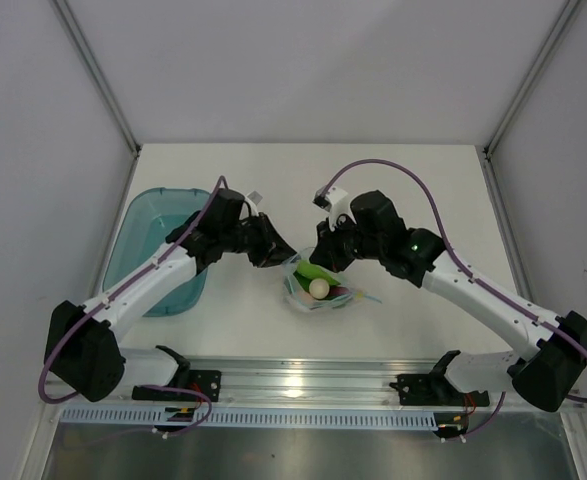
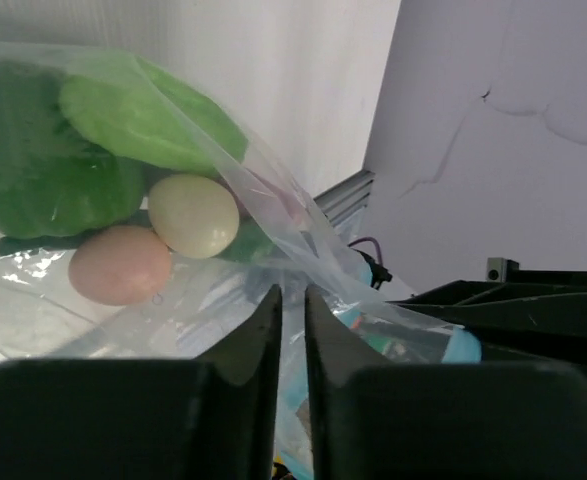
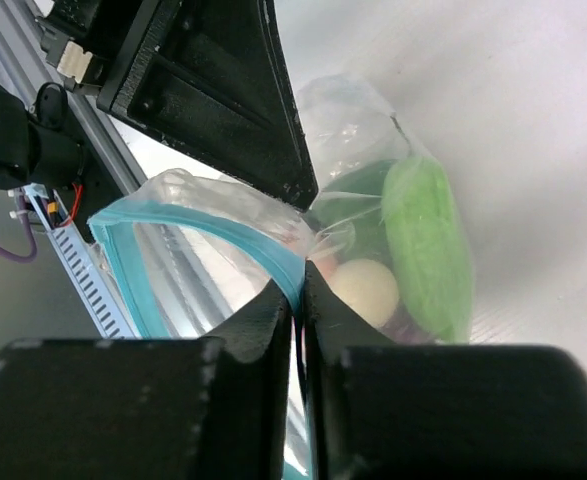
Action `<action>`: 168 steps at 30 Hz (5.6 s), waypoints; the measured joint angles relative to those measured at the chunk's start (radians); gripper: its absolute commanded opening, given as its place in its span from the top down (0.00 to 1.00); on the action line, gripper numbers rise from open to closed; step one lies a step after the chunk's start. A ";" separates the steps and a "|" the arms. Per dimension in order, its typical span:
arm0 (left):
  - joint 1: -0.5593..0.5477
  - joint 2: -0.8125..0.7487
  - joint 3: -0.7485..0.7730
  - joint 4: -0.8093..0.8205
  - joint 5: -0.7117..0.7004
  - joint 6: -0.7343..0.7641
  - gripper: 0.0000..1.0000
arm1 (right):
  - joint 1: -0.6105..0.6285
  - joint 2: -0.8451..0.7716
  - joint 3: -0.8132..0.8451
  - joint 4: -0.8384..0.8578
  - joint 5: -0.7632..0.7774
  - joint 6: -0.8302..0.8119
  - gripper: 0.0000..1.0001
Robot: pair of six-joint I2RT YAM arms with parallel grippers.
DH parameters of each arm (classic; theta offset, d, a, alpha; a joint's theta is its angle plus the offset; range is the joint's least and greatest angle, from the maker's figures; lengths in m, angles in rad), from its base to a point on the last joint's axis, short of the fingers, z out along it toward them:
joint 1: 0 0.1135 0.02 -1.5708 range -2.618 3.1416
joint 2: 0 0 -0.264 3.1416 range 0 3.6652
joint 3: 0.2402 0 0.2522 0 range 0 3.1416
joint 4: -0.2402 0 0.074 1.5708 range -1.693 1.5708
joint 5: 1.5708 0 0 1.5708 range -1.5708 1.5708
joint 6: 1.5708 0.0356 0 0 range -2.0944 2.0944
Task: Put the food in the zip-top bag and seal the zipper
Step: Zip the zipper food storage bag at the center of the board.
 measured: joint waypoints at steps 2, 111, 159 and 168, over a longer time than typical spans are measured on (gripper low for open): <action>0.005 -0.005 -0.013 0.021 0.011 -0.008 1.00 | 0.002 0.000 0.000 0.004 0.008 -0.003 0.81; -0.112 0.043 0.364 -0.439 -0.621 0.673 0.99 | 0.138 -0.128 -0.154 -0.137 0.126 -0.024 0.73; -0.346 -0.255 0.049 0.084 -0.056 1.307 0.39 | 0.074 -0.190 -0.143 -0.046 -0.176 -0.057 1.00; -0.347 -0.206 0.080 0.009 0.039 1.403 0.53 | 0.063 -0.191 -0.143 -0.046 -0.181 -0.057 1.00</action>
